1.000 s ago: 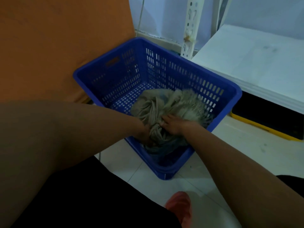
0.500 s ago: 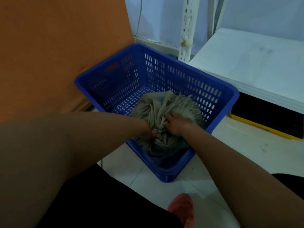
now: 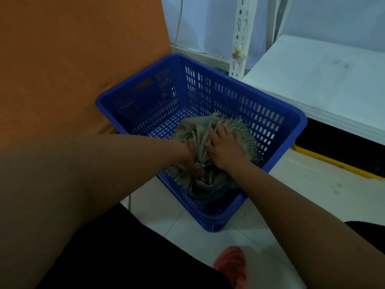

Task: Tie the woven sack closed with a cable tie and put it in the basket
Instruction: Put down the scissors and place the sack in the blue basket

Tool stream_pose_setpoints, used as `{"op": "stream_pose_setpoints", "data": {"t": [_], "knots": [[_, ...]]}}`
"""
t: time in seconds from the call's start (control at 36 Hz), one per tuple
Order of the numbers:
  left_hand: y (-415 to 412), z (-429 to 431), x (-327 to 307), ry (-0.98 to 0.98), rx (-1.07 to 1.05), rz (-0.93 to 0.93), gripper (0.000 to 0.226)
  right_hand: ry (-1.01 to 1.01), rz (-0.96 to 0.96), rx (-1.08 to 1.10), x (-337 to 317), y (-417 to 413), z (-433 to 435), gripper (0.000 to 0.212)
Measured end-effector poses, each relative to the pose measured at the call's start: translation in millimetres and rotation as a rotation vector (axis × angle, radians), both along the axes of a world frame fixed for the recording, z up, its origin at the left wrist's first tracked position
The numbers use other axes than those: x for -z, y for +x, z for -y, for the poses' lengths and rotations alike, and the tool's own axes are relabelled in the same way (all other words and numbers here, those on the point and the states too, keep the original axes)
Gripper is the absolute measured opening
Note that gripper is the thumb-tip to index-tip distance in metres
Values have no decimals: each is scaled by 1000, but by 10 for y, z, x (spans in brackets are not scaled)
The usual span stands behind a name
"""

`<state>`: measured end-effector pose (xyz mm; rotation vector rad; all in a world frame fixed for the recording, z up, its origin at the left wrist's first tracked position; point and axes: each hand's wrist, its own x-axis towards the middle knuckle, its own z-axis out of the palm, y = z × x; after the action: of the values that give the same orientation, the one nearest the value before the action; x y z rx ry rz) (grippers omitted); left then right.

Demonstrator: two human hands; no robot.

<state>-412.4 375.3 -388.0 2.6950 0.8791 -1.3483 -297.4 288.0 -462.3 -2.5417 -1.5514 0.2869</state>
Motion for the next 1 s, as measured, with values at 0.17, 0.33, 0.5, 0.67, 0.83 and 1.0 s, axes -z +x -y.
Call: {"op": "stream_pose_setpoints", "data": {"t": [0.17,0.33,0.5,0.67,0.83,1.0], "knots": [[54,42,-105,23,41,-69,114,-277,-329,-12,199,70,3,55],[127,86,-177,-38,38,-84,97,-31,52,-40,44,-59,15,56],[172,40,-205,-131,146,-102,103,64,-42,-24,28,-9,14,46],[-29,310,-33,-19,265,-283,61,-364,-160,-207,33,-78,125,47],[70,503,-136,-36,189,-278,54,18,74,-119,-19,-76,109,55],[116,472,-183,-47,163,-191,57,-164,-194,-44,-13,-44,81,40]]}}
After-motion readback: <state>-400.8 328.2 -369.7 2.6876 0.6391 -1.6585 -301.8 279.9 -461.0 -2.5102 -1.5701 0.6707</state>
